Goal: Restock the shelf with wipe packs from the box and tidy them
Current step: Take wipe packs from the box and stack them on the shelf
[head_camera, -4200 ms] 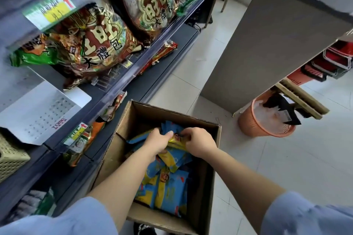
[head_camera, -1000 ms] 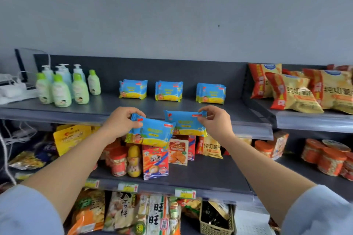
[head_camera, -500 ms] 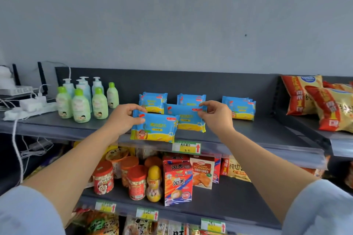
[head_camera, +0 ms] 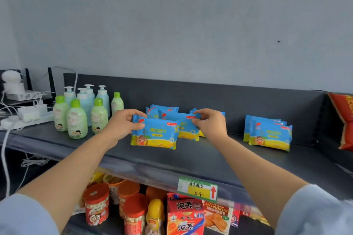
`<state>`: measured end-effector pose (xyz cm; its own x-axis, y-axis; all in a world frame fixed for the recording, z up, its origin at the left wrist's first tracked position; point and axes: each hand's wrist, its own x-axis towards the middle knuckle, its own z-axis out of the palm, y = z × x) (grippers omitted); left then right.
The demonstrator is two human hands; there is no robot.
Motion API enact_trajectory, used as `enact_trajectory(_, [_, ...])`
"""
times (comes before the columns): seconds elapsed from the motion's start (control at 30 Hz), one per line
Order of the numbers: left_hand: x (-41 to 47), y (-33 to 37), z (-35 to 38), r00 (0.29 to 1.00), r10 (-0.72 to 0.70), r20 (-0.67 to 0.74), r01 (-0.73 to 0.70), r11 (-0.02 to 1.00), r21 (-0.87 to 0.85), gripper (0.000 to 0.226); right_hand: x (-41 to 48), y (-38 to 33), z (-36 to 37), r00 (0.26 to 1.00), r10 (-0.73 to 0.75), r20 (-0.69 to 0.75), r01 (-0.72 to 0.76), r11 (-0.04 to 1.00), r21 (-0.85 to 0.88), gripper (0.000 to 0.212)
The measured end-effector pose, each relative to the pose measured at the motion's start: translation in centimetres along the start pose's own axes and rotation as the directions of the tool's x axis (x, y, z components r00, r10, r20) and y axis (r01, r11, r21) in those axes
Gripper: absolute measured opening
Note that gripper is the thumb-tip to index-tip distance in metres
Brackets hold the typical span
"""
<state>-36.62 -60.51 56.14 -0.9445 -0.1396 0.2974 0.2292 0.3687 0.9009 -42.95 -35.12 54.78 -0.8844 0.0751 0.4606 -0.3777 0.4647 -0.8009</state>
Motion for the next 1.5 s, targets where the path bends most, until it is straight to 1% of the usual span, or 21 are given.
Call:
enact_trajectory(0.2, [2.7, -2.0, -0.6, 0.999, -0.036, 0.003, 0.036, 0.999, 0.004, 0.022, 2.7, 1.3, 4.1, 0.998, 0.018, 0.052, -0.017, 1.000, -0.017, 0.023])
enact_trajectory(0.37, [5.1, -3.7, -1.7, 0.997, -0.065, 0.035, 0.064, 0.998, 0.027, 0.022, 4.8, 1.4, 6.9, 0.996, 0.060, 0.067, -0.058, 0.998, -0.031, 0.027])
enact_trajectory(0.57, [8.4, -4.8, -2.6, 0.991, -0.082, 0.106, 0.077, 0.996, 0.051, 0.023, 7.3, 1.5, 9.9, 0.992, 0.110, 0.066, -0.106, 0.993, -0.059, 0.028])
enact_trajectory(0.73, [11.0, -5.9, -3.1, 0.985, -0.083, 0.153, 0.075, 0.995, 0.059, 0.024, 8.7, 1.9, 12.6, 0.986, 0.156, 0.053, -0.153, 0.986, -0.061, 0.020])
enact_trajectory(0.83, [12.2, -6.6, -3.2, 0.980, -0.086, 0.177, 0.079, 0.996, 0.046, 0.024, 9.3, 2.2, 13.8, 0.982, 0.185, 0.049, -0.183, 0.982, -0.036, 0.027])
enact_trajectory(0.93, [13.1, -7.3, -3.3, 0.978, -0.083, 0.191, 0.074, 0.996, 0.052, 0.024, 9.7, 2.1, 14.4, 0.981, 0.191, 0.026, -0.190, 0.981, -0.039, 0.026])
enact_trajectory(1.0, [13.8, -7.7, -3.4, 0.978, -0.082, 0.191, 0.073, 0.996, 0.051, 0.025, 10.0, 2.2, 14.5, 0.982, 0.188, 0.002, -0.188, 0.981, -0.048, 0.021])
enact_trajectory(1.1, [14.6, -8.1, -3.1, 0.979, -0.079, 0.189, 0.072, 0.996, 0.045, 0.025, 10.3, 2.5, 14.7, 0.984, 0.179, -0.026, -0.180, 0.981, -0.069, 0.019])
enact_trajectory(1.3, [15.9, -8.9, -1.5, 0.983, -0.083, 0.162, 0.078, 0.996, 0.039, 0.026, 10.7, 3.3, 14.6, 0.978, 0.207, -0.035, -0.210, 0.975, -0.075, 0.024])
enact_trajectory(1.4, [16.5, -9.1, -0.9, 0.986, -0.090, 0.138, 0.082, 0.995, 0.061, 0.026, 10.9, 3.6, 14.5, 0.972, 0.233, -0.027, -0.234, 0.971, -0.042, 0.029])
enact_trajectory(1.5, [16.8, -9.2, -0.5, 0.992, -0.073, 0.104, 0.062, 0.993, 0.105, 0.027, 11.1, 3.9, 14.4, 0.960, 0.278, -0.023, -0.276, 0.960, 0.056, 0.024])
